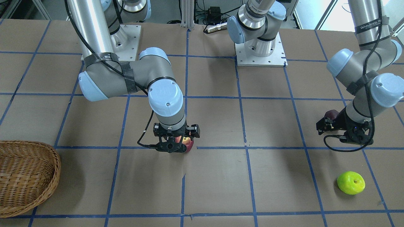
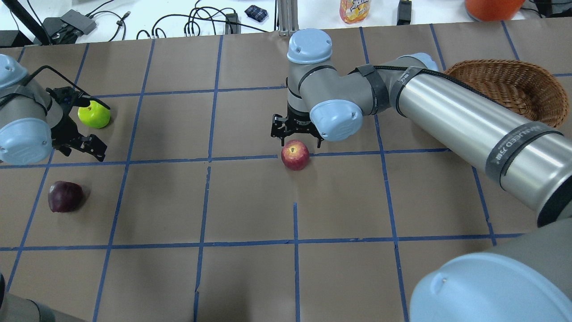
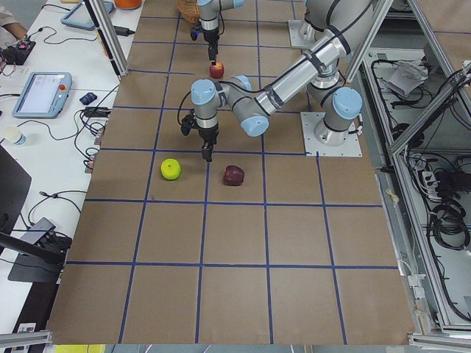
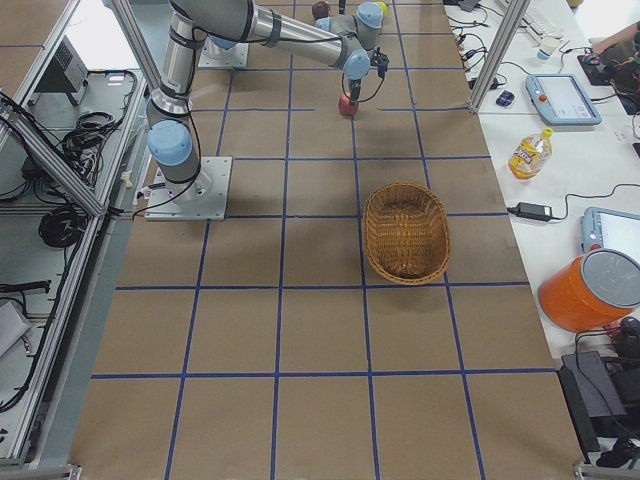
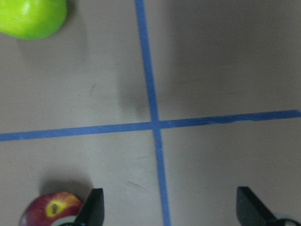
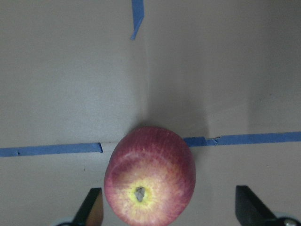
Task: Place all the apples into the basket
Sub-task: 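Grasp red-yellow apple with right gripper while left grasps dark red apple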
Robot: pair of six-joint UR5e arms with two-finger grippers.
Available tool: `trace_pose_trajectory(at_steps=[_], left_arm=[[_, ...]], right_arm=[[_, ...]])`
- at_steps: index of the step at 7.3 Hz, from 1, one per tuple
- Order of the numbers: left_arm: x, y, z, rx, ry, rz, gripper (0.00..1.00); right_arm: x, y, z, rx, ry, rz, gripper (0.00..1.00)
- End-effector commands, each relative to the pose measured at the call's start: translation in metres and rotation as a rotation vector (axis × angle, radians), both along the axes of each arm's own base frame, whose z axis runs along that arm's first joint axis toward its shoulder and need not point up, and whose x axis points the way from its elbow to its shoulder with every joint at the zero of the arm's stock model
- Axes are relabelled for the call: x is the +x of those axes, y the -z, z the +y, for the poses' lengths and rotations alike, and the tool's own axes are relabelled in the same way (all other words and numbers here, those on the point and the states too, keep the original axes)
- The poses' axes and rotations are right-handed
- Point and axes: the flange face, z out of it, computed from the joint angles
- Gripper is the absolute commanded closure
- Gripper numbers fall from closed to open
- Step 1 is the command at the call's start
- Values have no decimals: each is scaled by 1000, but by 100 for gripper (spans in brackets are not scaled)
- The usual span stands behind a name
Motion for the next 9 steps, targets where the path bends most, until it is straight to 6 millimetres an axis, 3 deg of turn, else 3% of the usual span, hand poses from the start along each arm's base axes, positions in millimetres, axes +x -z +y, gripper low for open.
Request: trace_pose_trajectory(at_steps=[1,3,5,7,8,9], left_arm=[[58,2,37,80,135,10,0],[47,35,59,125,116,102,0],[47,50,62,152,119,120,0],[48,57,61,151,117,125,0],[47,58,61,152,115,128,26],[47,57,61,149,115,128,73]], right_arm=[[3,13,-1,25,-6,-15,0],[6,24,-3,32,-11,-33,0],[6,27,-4,28,-8,-34,0],[10,44,-3,52,-6,-25,0],[10,45,-4,48,-4,-25,0],[10,44,-4,45,-12,-27,52]])
